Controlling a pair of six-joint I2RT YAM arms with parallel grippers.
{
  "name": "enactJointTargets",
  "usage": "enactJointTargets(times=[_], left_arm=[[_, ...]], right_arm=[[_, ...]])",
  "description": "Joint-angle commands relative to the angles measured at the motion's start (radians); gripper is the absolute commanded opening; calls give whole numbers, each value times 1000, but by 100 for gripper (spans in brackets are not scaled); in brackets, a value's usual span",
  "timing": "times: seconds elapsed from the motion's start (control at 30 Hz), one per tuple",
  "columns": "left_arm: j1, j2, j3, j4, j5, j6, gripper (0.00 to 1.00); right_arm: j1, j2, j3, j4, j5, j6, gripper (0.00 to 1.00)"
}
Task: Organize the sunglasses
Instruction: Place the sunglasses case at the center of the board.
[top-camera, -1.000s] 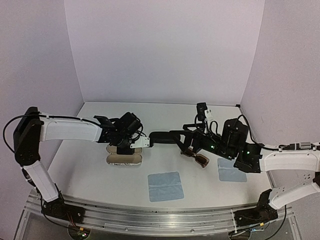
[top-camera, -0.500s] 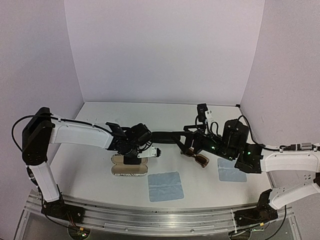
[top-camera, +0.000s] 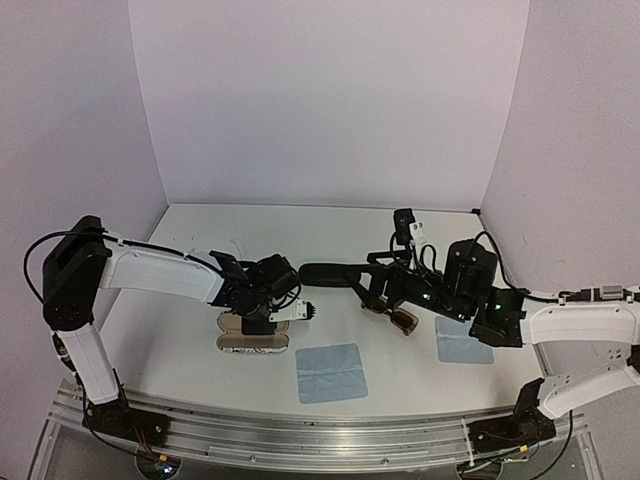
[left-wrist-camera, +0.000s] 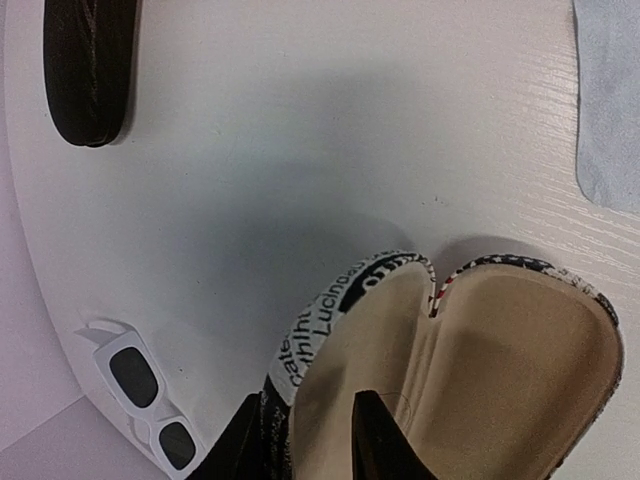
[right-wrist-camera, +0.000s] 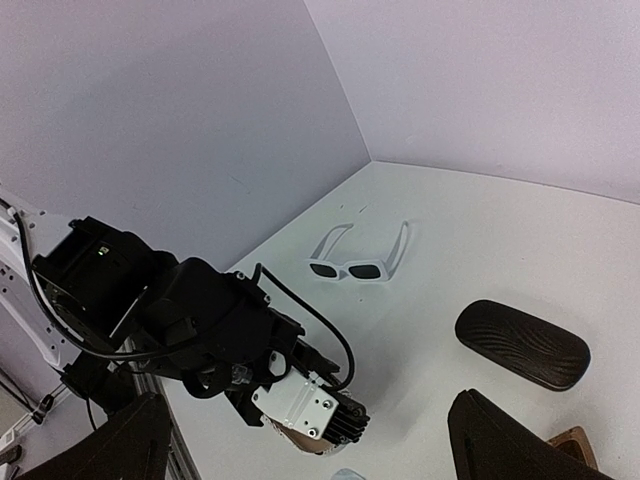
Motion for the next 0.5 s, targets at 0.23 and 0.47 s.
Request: enactJointTargets(times=[0.23, 0.47], left_arm=[[1, -60, 21, -47, 60, -33, 41], [2, -62, 47, -89, 58, -51, 52]], right_arm=[[-1, 16, 14, 30, -11, 11, 98], [-1, 28, 18, 34, -22, 11, 98]])
